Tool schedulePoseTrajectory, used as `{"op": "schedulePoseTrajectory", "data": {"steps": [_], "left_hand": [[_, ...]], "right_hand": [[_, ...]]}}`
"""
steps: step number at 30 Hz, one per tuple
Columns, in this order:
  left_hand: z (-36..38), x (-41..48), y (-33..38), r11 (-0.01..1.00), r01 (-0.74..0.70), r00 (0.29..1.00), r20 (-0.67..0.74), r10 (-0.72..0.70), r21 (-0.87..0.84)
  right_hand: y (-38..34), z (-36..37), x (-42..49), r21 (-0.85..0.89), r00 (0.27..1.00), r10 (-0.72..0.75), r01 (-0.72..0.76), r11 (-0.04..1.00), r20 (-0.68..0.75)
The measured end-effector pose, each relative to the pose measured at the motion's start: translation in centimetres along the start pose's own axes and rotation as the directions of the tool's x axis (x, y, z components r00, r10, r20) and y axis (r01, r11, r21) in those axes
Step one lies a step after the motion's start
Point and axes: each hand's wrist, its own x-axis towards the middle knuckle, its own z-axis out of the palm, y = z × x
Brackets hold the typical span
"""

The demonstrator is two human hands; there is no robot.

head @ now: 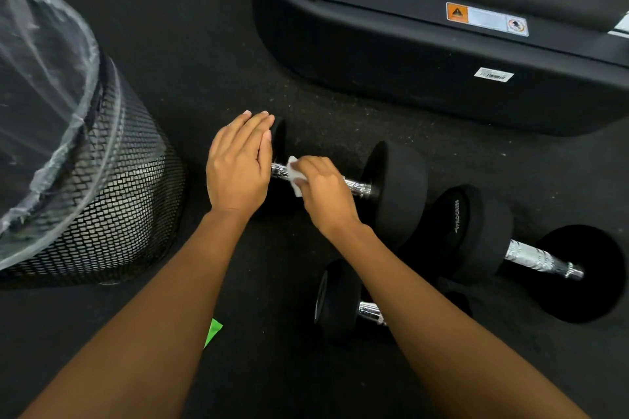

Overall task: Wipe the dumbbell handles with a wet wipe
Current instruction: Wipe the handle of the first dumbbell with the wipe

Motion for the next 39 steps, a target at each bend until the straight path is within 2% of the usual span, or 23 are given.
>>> {"op": "schedulePoseTrajectory", "data": {"steps": [3, 7, 11, 14, 18, 23, 28, 34, 39], "left_hand": [[0.0, 0.0, 0.0, 1.0, -0.001, 1.0, -0.007, 0.001, -0.002], [0.0, 0.1, 0.0, 1.0, 0.004, 1.0, 0.002, -0.004, 0.005], [0.0, 0.1, 0.0, 1.0, -0.001, 1.0, 0.003, 0.001, 0.004], [0.0, 0.0, 0.0, 1.0, -0.007, 1.0, -0.007, 0.007, -0.002], [0.1, 0.0, -0.1, 1.0, -0.014, 1.0, -0.011, 0.014, -0.007], [0.1, 0.0, -0.1, 1.0, 0.0, 1.0, -0.003, 0.0, -0.008], [0.2, -0.1, -0.2, 1.0, -0.002, 1.0, -0.011, 0.002, -0.013], [0.2, -0.1, -0.1, 1.0, -0.002, 1.0, -0.01, 0.002, -0.006], [0.1, -0.1, 0.0, 1.0, -0.001, 1.0, 0.006, 0.001, 0.009]], "right_hand": [[0.9, -0.5, -0.9, -0.009, 0.997, 0.058, -0.059, 0.998, -0.044], [0.0, 0.2, 0.3, -0.044, 0.991, 0.134, -0.134, 0.99, 0.002], [-0.8, 0.2, 1.1, -0.038, 0.997, 0.041, -0.038, 0.999, 0.071], [-0.3, -0.6, 0.1, -0.006, 0.999, -0.003, 0.003, 1.0, 0.052], [1.0, -1.2, -1.4, 0.013, 0.995, 0.098, -0.098, 0.995, -0.028], [-0.2, -0.2, 0.2, 0.008, 0.982, 0.19, -0.19, 0.982, 0.008], [-0.4, -0.2, 0.3, 0.04, 0.994, 0.096, -0.097, 0.994, 0.046], [-0.2, -0.1, -0.6, 0.082, 0.989, 0.143, -0.139, 0.987, -0.038], [-1.8, 1.3, 1.1, 0.016, 1.0, 0.022, -0.022, 1.0, -0.003]]}}
